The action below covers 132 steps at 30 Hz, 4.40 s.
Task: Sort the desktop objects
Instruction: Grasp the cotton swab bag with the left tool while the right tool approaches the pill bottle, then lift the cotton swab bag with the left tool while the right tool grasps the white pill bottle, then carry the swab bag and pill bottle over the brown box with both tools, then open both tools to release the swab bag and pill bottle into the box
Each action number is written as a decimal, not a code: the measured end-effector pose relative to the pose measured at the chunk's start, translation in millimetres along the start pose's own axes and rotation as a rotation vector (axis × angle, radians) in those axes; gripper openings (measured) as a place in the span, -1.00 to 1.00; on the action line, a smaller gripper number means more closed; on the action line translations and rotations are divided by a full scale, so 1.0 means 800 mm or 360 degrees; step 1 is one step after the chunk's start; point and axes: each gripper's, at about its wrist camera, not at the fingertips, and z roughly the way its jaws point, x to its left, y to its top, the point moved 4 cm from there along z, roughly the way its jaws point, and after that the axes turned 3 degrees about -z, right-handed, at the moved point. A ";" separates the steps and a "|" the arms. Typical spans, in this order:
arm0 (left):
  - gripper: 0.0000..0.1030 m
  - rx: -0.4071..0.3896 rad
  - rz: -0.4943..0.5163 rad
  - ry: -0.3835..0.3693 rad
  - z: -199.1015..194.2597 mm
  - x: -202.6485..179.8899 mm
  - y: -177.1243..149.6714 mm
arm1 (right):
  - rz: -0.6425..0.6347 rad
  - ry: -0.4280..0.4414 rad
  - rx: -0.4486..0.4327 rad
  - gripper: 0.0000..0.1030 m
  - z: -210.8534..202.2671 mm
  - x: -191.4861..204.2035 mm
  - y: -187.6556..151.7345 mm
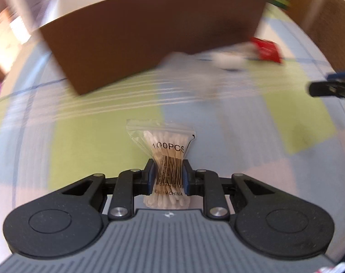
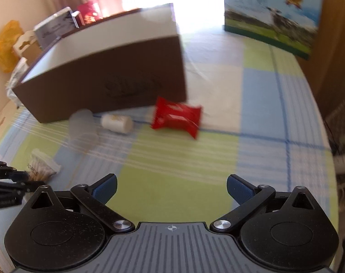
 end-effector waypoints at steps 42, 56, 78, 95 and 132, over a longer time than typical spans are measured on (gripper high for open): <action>-0.63 -0.0046 -0.0305 0.0134 0.021 0.110 0.049 | -0.0107 -0.0107 -0.0022 -0.15 0.112 0.097 0.073; -0.65 -0.0210 -0.0328 -0.0025 -0.065 0.091 0.046 | 0.0007 0.0097 -0.0087 -0.15 0.035 0.091 0.065; -0.65 -0.0504 -0.0150 -0.0085 -0.099 0.058 0.201 | -0.0150 0.0171 -0.0402 -0.15 0.000 0.111 0.199; -0.65 -0.0393 -0.0130 -0.0053 -0.006 0.069 0.322 | -0.0141 0.0111 -0.0301 -0.15 0.093 0.073 0.299; -0.20 -0.0185 -0.0217 -0.0009 0.117 0.087 0.366 | -0.0106 0.0113 -0.0005 -0.15 0.212 0.047 0.326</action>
